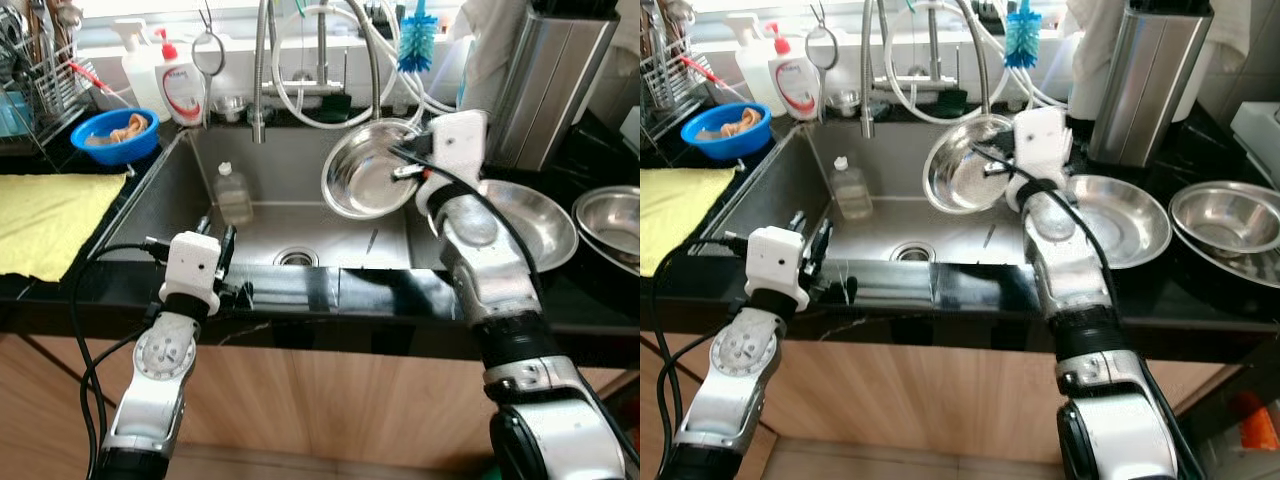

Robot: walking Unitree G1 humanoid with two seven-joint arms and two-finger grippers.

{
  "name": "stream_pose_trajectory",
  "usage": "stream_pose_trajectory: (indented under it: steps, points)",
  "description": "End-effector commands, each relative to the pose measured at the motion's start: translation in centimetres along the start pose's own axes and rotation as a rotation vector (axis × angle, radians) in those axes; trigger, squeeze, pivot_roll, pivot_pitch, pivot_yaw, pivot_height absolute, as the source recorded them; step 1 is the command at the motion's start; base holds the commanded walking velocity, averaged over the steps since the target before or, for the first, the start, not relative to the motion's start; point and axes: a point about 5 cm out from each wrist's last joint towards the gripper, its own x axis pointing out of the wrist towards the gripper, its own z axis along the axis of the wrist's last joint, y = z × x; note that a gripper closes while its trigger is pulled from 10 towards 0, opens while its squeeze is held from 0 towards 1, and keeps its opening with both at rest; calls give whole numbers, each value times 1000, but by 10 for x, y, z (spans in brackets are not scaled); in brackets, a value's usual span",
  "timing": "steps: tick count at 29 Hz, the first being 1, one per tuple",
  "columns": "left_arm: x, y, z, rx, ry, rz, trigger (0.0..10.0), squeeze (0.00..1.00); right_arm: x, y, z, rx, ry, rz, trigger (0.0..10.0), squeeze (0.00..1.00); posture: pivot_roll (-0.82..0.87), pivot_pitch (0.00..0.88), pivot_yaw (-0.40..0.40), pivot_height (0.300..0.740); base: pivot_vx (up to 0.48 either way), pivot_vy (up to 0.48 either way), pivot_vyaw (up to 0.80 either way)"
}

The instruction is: Kitchen organization

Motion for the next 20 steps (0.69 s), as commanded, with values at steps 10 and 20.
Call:
stream_pose_trajectory:
  steps: [10, 20]
  points:
    - [-1, 6, 3, -24, -7, 41, 10000, 0, 13, 11, -9, -93, 58, 83, 10000, 0, -93, 0, 33, 740, 0, 0, 0]
    - [-1, 6, 3, -29, -6, 42, 10000, 0, 14, 10, -20, -114, 109, 81, 10000, 0, -91, 0, 34, 740, 0, 0, 0]
